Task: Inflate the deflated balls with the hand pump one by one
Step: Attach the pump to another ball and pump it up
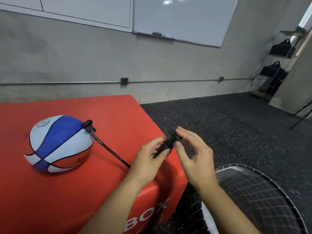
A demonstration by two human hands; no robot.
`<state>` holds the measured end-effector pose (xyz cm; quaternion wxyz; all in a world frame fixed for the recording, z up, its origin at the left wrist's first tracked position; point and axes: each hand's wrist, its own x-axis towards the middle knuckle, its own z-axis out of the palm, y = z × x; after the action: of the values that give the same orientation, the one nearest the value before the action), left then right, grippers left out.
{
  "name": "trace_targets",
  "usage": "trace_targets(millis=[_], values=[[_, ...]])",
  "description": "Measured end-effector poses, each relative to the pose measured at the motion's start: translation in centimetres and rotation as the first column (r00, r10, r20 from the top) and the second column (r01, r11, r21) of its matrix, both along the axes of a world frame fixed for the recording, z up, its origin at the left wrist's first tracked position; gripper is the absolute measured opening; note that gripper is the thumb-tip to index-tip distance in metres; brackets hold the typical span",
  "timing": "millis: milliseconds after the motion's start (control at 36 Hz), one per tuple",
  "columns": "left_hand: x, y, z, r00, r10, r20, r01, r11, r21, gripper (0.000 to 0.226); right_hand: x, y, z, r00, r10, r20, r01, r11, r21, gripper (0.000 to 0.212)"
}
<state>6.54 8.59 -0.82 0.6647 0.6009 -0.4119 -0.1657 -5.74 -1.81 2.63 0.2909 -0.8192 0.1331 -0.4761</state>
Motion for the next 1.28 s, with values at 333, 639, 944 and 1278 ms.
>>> trace_targets(millis=[333,639,944,1278], values=[[-0.7,-0.1,0.0,0.998,0.043,0.051,-0.044,0.999,0.017,0.043,-0.6,0.4,-0.3,0.996,0.08,0.045,-0.085,0.989,0.121,0.037],[-1.4,-1.2,-0.8,0.983,0.0,0.185,-0.019,0.995,0.099,0.034,-3.9,-2.8,3.8,0.931,-0.092,0.354,-0.015,0.958,0.288,0.03],[-1.0,-1.7,-1.0,0.991,-0.003,0.134,-0.011,0.995,0.097,0.034,-4.3,-3.7,3.5,0.963,-0.044,0.265,-0.006,0.983,0.185,0.038],[-0.3,-1.0,-0.6,0.995,0.007,0.101,-0.013,0.998,0.065,0.032,-1.5,-1.8,0.7,0.991,0.017,0.134,-0.028,0.996,0.082,0.046]])
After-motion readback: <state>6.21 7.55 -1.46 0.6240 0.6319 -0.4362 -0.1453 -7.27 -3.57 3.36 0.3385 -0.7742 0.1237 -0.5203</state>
